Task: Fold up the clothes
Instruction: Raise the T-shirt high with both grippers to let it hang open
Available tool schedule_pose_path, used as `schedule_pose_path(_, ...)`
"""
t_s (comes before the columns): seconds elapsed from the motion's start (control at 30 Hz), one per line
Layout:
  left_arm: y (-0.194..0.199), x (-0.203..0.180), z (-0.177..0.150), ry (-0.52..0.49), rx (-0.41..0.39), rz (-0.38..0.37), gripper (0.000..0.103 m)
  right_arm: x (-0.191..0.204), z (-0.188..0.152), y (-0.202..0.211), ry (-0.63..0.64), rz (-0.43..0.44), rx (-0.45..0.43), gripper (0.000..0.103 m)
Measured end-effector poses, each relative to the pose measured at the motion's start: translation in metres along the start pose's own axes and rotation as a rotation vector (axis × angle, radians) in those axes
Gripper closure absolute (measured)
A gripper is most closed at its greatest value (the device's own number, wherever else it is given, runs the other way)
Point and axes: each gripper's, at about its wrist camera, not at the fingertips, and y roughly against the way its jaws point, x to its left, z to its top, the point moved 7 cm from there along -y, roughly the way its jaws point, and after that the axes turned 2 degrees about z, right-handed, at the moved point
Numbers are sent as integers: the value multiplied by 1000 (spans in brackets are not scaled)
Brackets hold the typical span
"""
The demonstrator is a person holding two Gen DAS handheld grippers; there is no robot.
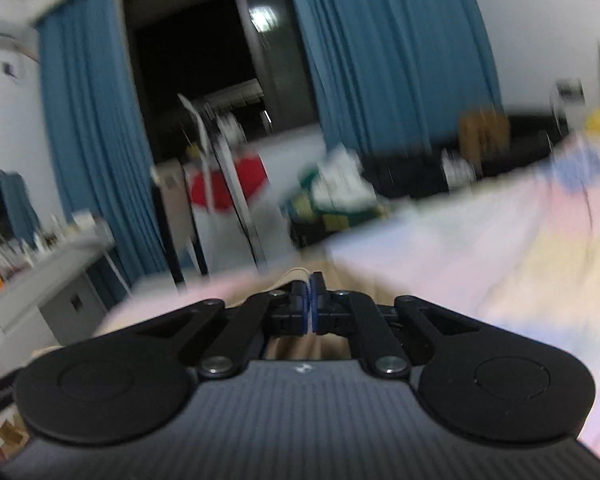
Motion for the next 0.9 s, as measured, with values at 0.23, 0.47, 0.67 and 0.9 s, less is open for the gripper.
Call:
schedule_pose_path(0.23,91,-58,180,-61,-267,-82,95,27,173,95,35,65,-244,99)
schedule_pose_path(0.47,178,-94,300,-113,-380,-123,95,45,283,204,71,109,-421,99)
schedule_pose_path(0.67,201,-104,338,-139,-343,-135,94,55,326,247,81,143,-465,99)
schedule_pose_path(0.9,128,-96,306,-151,-229,-100,94,53,311,176,70,127,-340,99)
